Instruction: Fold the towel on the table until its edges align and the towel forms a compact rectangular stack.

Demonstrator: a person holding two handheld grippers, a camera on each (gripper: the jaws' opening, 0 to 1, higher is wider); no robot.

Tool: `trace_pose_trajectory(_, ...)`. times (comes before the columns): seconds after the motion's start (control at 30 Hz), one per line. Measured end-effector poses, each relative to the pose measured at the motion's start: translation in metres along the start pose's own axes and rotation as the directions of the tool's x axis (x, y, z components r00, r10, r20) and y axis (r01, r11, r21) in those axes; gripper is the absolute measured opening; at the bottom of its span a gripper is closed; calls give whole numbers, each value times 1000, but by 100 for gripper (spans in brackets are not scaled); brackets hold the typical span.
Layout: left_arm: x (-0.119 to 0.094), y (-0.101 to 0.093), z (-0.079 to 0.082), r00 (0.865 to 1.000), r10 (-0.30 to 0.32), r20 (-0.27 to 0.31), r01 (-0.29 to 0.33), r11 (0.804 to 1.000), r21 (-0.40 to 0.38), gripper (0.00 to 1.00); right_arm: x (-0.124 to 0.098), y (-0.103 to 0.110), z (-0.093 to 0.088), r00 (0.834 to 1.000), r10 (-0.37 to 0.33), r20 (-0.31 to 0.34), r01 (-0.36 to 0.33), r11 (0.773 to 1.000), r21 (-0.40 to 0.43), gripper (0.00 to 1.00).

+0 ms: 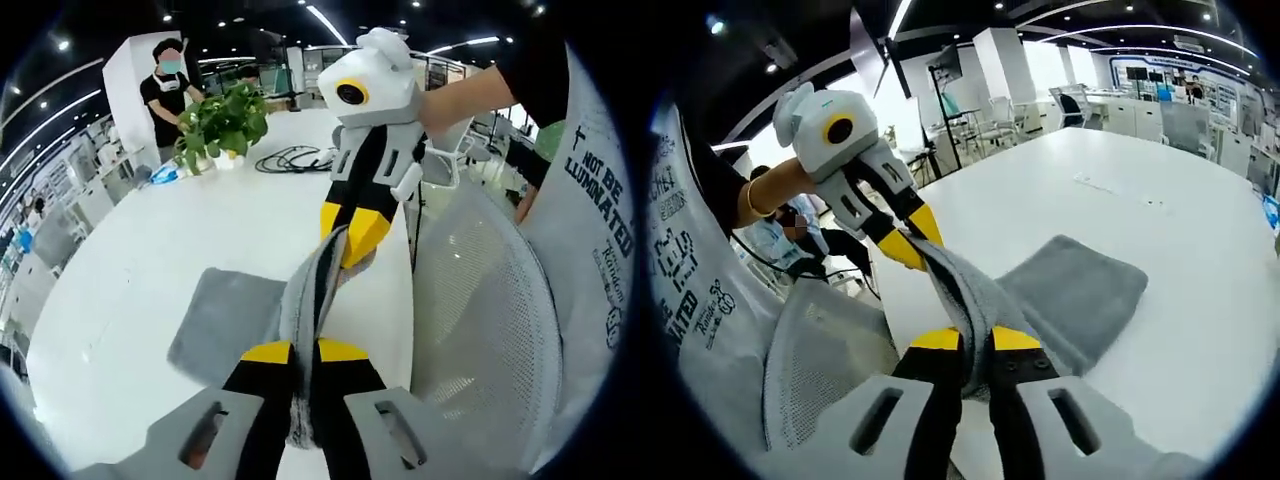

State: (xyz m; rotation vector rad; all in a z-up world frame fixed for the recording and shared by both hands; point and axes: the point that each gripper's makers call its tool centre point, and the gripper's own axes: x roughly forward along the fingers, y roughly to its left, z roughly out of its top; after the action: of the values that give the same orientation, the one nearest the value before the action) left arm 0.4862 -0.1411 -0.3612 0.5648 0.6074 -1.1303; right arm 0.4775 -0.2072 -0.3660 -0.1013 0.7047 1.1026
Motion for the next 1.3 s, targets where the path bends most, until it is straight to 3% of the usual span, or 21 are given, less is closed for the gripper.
trace_pose_trajectory(0.23,1,21,5,1000,13,18,-13,1000,-19,7,2,-15,19,1000,-10,1,10,1000,-18,5)
trace_pose_trajectory(0.43,3,42,8,1000,23,20,-22,1000,-13,7,6,-29,33,1000,-18,15,18,1000,16,5)
trace_pose_trajectory(0.57,7,54,11,999,28,15,-28,1000,-2,7,10,-42,41,999,-18,39,15,997,81,5)
trace_pose_trajectory(0.87,23,78,8,999,21,25,-20,999,-42,7,25,-66,47,999,-25,40,19,990,142,5)
trace_pose_trajectory(1.0,29,91,6,999,17,31,-15,998,-68,7,34,-86,51,998,-27,51,17,984,179,5)
trace_pose_trajectory(1.3,53,119,-8,1000,15,26,-12,991,-132,7,61,-118,50,999,-28,40,16,966,256,5)
